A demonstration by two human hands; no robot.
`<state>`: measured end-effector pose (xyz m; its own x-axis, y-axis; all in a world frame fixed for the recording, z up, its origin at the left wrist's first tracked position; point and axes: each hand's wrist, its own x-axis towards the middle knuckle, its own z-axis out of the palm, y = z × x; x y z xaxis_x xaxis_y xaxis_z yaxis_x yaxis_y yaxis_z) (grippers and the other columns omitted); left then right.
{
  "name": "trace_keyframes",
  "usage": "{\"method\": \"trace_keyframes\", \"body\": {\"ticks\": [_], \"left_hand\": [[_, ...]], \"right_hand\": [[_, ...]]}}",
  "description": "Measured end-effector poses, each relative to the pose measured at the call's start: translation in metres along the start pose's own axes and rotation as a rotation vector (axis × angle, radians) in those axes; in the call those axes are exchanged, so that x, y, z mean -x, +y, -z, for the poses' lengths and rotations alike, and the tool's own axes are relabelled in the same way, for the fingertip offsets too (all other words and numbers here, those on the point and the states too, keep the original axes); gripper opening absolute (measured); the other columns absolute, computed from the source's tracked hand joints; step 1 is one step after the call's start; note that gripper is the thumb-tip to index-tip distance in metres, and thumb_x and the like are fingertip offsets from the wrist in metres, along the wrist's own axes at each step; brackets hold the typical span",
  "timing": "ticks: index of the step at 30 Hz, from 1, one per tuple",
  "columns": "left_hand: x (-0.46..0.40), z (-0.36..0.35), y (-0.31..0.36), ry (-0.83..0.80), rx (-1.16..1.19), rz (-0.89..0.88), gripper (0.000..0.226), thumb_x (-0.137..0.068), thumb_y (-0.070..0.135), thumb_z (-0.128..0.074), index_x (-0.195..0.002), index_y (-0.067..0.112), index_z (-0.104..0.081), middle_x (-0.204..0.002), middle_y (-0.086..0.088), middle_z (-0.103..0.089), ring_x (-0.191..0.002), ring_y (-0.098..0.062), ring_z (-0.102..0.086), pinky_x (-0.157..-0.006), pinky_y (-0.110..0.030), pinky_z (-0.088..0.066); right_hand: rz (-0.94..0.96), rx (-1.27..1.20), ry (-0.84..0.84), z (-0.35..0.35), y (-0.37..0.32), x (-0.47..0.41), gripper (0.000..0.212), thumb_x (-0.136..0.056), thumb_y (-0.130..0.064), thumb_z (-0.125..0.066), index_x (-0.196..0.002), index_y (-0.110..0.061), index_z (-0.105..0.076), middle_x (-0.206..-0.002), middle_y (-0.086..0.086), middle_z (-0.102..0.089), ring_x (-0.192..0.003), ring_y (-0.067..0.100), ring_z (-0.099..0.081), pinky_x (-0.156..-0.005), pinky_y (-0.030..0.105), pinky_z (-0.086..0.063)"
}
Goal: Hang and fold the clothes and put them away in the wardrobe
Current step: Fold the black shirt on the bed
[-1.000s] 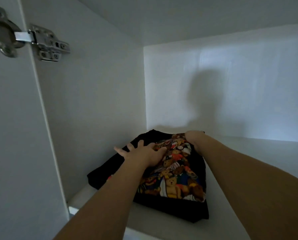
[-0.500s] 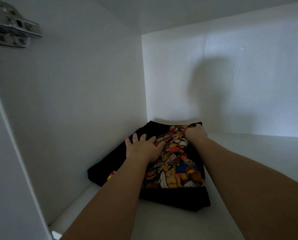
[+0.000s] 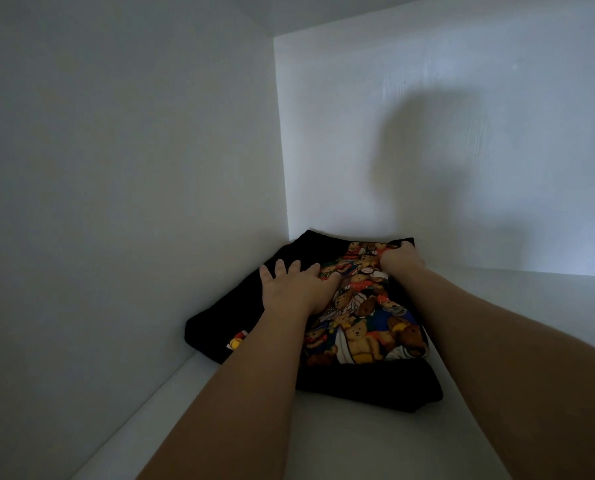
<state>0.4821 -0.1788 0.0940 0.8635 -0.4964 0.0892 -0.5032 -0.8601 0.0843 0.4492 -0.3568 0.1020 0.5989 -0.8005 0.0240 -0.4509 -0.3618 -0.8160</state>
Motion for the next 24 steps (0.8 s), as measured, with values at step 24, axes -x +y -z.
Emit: {"method": "trace_keyframes", "body": {"ticks": [24], "left_hand": [[0.131,0.045,0.005,0.352,0.189,-0.346,0.05,-0.102,0.036,-0.032,-0.144,0.009,-0.036,-0.148,-0.012,-0.039,-0.135,-0.027,-0.034,-0.113,-0.038,-0.022]], "right_hand": [[0.52,0.468,0.177,0.105,0.04,0.188,0.034,-0.091,-0.021,-0.046,-0.114,0.003,-0.05,-0.118,0.019,-0.051,-0.114,0.036,-0.047,-0.101,0.042,-0.035]]}}
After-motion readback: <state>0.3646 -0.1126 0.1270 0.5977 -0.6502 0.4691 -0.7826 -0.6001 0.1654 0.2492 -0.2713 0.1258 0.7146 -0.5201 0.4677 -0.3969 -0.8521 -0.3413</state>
